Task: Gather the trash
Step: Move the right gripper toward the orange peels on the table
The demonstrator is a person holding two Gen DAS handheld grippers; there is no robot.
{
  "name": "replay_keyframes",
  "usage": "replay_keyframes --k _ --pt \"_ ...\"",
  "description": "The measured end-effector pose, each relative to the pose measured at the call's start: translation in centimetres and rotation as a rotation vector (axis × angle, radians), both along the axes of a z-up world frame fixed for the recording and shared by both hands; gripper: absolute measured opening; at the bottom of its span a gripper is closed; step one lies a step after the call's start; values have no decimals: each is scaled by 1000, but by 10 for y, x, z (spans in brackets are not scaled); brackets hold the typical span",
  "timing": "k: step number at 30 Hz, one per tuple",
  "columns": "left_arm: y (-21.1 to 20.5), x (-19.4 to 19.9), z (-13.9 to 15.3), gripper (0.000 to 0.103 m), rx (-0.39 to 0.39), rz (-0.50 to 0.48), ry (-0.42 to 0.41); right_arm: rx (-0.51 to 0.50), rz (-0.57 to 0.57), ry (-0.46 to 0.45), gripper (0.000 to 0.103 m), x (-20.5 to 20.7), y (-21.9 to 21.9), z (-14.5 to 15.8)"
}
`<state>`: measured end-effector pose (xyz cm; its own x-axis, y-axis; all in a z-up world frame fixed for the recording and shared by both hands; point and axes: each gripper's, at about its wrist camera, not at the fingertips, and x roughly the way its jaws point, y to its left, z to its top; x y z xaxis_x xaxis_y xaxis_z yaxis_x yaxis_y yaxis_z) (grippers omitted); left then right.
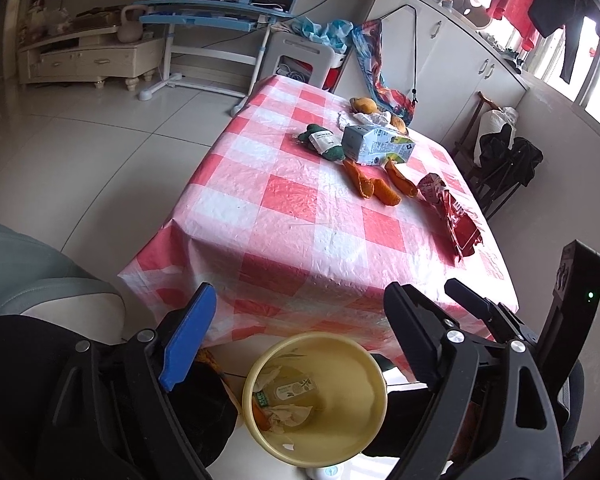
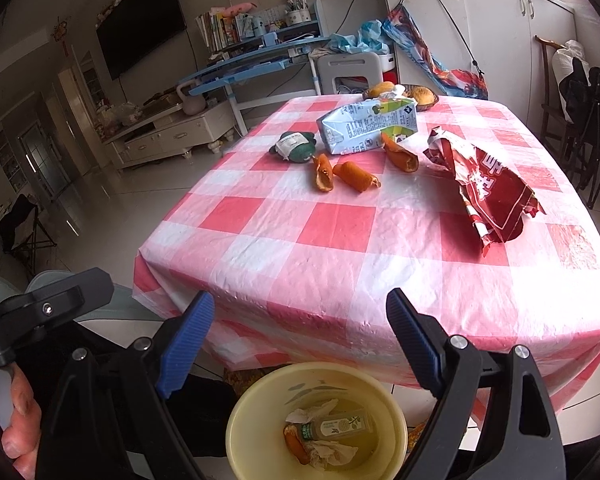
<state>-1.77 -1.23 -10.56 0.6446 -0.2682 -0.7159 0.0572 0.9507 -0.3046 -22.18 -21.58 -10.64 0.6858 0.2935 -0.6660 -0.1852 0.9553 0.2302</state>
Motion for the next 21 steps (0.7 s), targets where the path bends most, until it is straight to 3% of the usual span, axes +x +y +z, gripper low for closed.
replay_keyframes --k 15,21 --pt "0 2 -4 83 -11 0 19 -92 8 100 86 77 -1 -16" --pt "-2 4 -6 84 -18 -5 35 -170 43 142 94 131 -4 -19"
